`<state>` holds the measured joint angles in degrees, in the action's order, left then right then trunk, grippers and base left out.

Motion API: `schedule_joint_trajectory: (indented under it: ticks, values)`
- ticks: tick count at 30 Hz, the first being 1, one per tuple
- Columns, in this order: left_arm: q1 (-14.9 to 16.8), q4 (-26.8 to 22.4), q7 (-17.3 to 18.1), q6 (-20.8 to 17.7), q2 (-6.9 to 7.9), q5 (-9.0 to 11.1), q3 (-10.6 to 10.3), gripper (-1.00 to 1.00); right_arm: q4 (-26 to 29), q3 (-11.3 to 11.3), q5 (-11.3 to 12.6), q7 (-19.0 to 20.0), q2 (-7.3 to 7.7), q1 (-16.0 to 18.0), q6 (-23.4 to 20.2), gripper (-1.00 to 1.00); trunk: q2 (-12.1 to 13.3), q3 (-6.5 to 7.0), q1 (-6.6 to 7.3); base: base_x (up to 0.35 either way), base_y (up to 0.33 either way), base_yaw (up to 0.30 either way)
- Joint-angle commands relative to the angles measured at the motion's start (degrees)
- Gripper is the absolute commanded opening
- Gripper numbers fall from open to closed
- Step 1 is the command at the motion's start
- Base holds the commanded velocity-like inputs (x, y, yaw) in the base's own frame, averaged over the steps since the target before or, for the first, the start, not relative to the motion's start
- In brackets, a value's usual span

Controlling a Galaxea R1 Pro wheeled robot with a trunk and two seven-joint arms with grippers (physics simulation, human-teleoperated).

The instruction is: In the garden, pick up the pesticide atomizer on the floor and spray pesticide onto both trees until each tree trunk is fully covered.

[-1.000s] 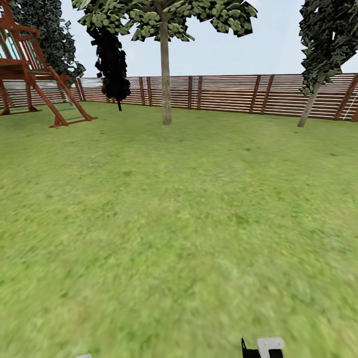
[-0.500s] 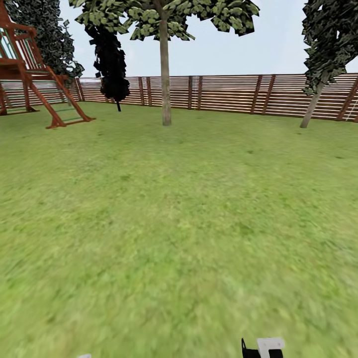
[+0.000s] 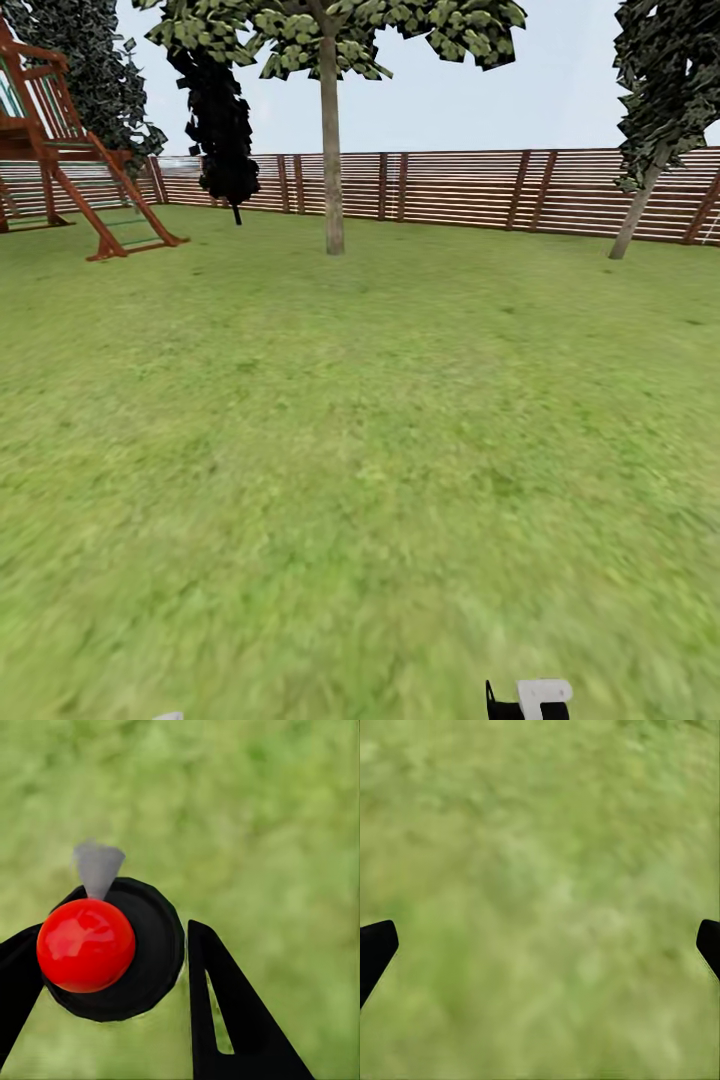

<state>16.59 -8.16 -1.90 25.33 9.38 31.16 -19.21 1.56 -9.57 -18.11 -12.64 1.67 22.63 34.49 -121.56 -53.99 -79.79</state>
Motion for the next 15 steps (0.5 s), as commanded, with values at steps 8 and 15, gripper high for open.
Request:
schedule_joint_trajectory:
  ticks: [8, 15]
  values:
    - [0.0, 0.0, -0.2, 0.2, 0.02, 0.0, -0.5, -1.00, -0.1, -0.4, -0.6, -0.3, 0.00, 0.0, 0.1, 1.00, 0.0, -0.05, -0.03, 0.339, 0.000, 0.000]
    - [0.0, -0.1, -0.2, 0.2, 0.58, 0.3, -0.4, -1.00, -0.1, -0.4, -0.6, -0.3, 0.00, 0.0, 0.1, 1.00, 0.0, -0.05, -0.03, 0.339, 0.000, 0.000]
